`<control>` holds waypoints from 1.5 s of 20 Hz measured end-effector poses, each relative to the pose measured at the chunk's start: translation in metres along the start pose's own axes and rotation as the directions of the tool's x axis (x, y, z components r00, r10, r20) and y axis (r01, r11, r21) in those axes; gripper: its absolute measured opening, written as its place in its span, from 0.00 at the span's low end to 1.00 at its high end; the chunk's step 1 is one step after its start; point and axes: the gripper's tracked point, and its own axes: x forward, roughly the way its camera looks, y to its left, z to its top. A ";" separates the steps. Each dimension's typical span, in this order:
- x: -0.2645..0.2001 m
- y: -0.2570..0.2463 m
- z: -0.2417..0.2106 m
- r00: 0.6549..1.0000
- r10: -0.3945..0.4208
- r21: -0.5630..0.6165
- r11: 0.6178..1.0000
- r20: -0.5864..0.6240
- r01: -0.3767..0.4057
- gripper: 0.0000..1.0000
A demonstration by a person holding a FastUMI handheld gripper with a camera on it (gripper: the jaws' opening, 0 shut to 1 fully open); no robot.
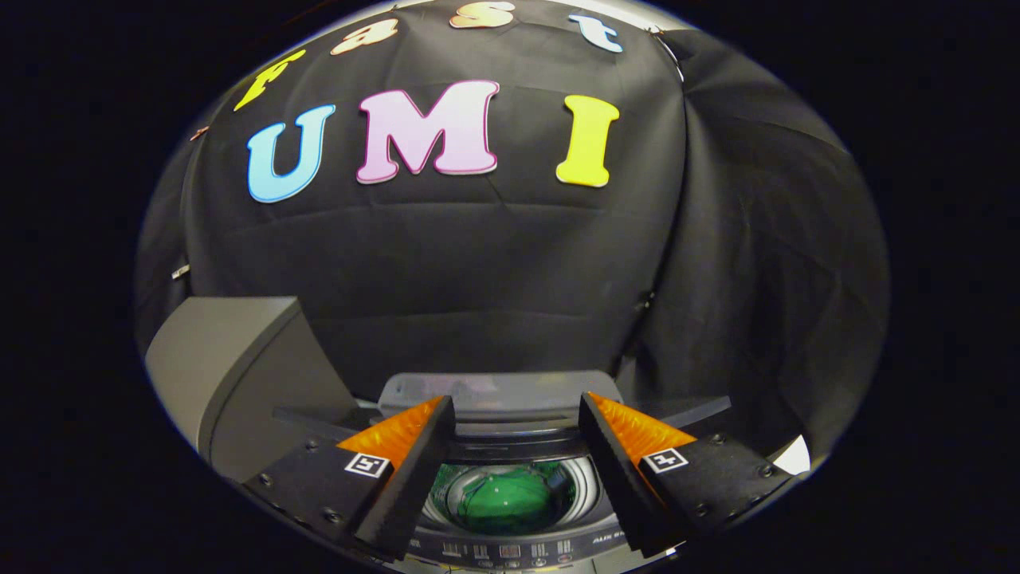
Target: Put the clothes into the washing machine and then close the washing machine lid.
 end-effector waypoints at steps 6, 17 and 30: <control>-0.030 0.020 0.007 0.997 0.001 0.085 0.996 0.081 -0.008 0.99; -0.096 0.084 0.157 0.858 0.056 0.136 0.980 0.511 -0.145 0.98; -0.124 0.135 0.157 0.837 0.143 0.074 0.974 0.529 -0.213 0.99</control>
